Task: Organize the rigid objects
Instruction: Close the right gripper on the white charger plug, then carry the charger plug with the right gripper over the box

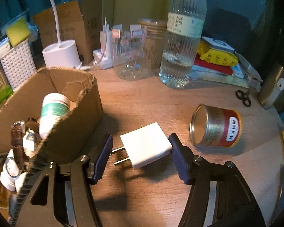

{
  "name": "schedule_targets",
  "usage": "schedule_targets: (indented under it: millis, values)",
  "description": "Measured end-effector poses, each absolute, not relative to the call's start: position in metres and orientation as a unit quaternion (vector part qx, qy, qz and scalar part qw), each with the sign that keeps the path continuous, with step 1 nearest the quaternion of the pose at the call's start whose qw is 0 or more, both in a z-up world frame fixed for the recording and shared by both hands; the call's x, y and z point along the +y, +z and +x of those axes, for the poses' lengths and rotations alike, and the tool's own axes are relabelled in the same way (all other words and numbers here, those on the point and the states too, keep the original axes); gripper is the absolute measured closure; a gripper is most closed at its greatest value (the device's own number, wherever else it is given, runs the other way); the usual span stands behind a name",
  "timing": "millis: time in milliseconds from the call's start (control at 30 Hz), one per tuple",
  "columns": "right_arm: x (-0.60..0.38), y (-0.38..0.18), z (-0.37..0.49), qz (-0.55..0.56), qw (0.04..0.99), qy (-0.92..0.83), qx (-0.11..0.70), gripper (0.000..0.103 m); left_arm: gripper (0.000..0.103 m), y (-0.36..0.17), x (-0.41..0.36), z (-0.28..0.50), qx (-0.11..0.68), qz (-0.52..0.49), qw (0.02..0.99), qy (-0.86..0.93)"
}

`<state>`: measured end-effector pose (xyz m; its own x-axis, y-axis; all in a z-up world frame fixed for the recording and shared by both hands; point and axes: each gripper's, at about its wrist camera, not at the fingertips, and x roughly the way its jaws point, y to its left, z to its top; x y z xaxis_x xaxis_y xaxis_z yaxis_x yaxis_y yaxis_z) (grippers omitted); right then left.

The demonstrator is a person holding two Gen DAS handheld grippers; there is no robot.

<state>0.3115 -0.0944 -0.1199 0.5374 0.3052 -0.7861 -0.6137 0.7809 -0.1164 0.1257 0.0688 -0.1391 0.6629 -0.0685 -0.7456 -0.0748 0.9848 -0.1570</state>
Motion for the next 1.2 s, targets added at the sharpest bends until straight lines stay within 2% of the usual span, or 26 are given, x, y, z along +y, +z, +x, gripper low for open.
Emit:
schedule_targets:
  millis: [467,800,1200]
  values:
    - [-0.093,-0.074,0.260,-0.189,0.871,0.293,0.346,0.039,0.085,-0.140,0.068,0.126,0.413,-0.086,0.907,0.003]
    - [-0.094,-0.057,0.219,-0.157,0.872,0.330,0.325,0.039,0.085,-0.142,0.068,0.129,0.416,-0.087,0.905,0.003]
    - [-0.082,-0.049,0.171,-0.170,0.864,0.362,0.305,0.039,0.085,-0.142,0.068,0.129,0.416,-0.087,0.905,0.003]
